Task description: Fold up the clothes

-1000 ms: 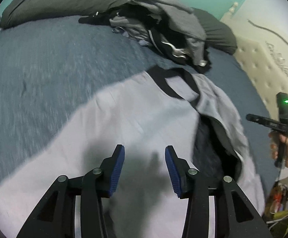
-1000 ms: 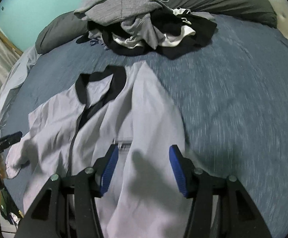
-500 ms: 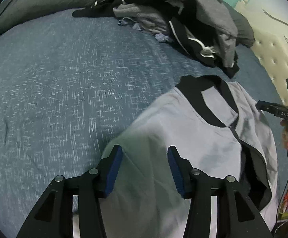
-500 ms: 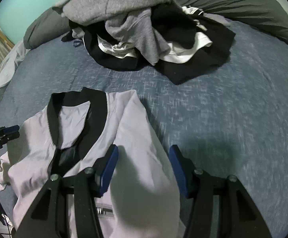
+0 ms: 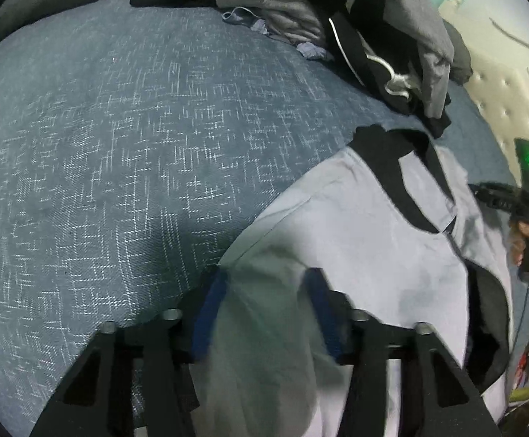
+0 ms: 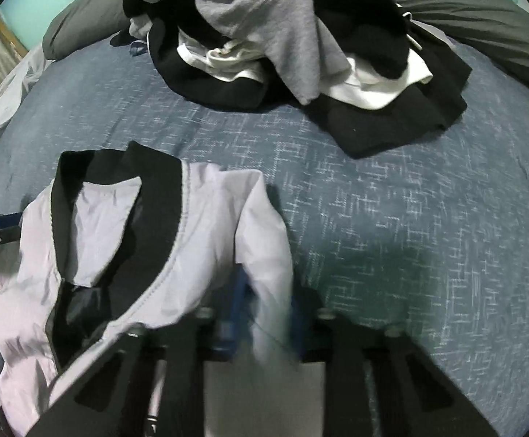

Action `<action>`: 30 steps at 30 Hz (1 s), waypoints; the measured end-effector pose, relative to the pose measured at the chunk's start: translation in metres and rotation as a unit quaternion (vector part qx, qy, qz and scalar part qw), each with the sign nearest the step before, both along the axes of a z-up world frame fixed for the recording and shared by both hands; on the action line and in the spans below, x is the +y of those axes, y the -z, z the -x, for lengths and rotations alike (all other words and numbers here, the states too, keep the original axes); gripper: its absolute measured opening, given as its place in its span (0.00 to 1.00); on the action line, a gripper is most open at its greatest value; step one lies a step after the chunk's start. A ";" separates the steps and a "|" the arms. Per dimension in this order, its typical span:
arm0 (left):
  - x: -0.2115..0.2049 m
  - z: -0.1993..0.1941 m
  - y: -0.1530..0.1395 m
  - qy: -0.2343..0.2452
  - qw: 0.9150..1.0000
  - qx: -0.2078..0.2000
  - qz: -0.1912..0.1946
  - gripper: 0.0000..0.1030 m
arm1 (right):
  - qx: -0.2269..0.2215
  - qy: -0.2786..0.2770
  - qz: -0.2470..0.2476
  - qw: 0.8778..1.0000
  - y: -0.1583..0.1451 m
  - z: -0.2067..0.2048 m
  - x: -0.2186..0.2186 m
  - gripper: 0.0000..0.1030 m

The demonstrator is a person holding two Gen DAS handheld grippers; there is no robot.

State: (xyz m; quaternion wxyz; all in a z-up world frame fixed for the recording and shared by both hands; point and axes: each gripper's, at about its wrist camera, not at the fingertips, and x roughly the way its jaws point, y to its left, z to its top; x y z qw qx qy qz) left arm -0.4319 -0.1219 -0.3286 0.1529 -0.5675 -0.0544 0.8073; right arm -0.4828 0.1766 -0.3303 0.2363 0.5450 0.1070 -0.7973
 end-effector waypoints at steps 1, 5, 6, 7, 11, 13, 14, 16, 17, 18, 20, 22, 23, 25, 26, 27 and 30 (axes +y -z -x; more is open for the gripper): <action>0.001 -0.001 0.000 0.001 1.000 0.003 0.010 0.23 | 0.008 -0.001 0.000 1.000 -0.001 -0.002 0.002 0.05; 0.005 -0.004 -0.005 0.001 1.000 0.015 0.021 0.04 | 0.047 0.005 -0.004 0.999 -0.014 -0.007 0.010 0.03; 0.006 -0.005 -0.008 0.000 0.999 0.023 0.034 0.04 | 0.060 0.007 -0.004 0.998 -0.019 -0.008 0.012 0.03; 0.008 -0.007 -0.013 -0.002 0.998 0.035 0.046 0.03 | 0.070 0.009 -0.003 0.997 -0.025 -0.008 0.015 0.03; 0.009 0.002 -0.039 -0.019 0.995 0.070 0.071 0.02 | 0.106 0.016 0.001 0.994 -0.049 -0.006 0.024 0.02; 0.008 0.007 -0.051 -0.029 0.993 0.085 0.082 0.02 | 0.118 0.019 -0.001 0.993 -0.059 -0.003 0.025 0.02; 0.009 0.012 -0.054 -0.031 0.992 0.087 0.084 0.02 | 0.124 0.022 0.000 0.992 -0.065 -0.001 0.026 0.02; 0.010 0.021 -0.061 -0.035 0.991 0.090 0.088 0.02 | 0.132 0.028 0.005 0.991 -0.074 0.003 0.026 0.02; 0.010 0.025 -0.064 -0.037 0.991 0.092 0.090 0.02 | 0.135 0.030 0.007 0.990 -0.077 0.005 0.024 0.02; 0.011 0.029 -0.067 -0.039 0.991 0.094 0.092 0.02 | 0.139 0.030 0.010 0.990 -0.083 0.007 0.023 0.02; 0.012 0.038 -0.073 -0.044 0.990 0.097 0.097 0.02 | 0.141 0.027 0.010 0.990 -0.088 0.014 0.018 0.02; 0.013 0.047 -0.080 -0.048 0.989 0.101 0.101 0.02 | 0.136 0.029 0.011 0.990 -0.085 0.022 0.015 0.02; 0.013 0.051 -0.082 -0.050 0.988 0.102 0.103 0.02 | 0.134 0.031 0.011 0.990 -0.084 0.026 0.013 0.02; 0.014 0.053 -0.071 -0.054 0.989 0.096 0.099 0.02 | 0.124 0.036 0.009 0.992 -0.075 0.031 0.014 0.02; 0.015 0.054 -0.066 -0.057 0.989 0.093 0.097 0.02 | 0.121 0.037 0.007 0.992 -0.070 0.032 0.015 0.02; 0.016 0.055 -0.061 -0.059 0.990 0.090 0.095 0.02 | 0.117 0.036 0.006 0.992 -0.063 0.032 0.015 0.02; 0.018 0.058 -0.045 -0.066 0.991 0.081 0.089 0.03 | 0.108 0.036 -0.009 0.993 -0.045 0.035 0.015 0.03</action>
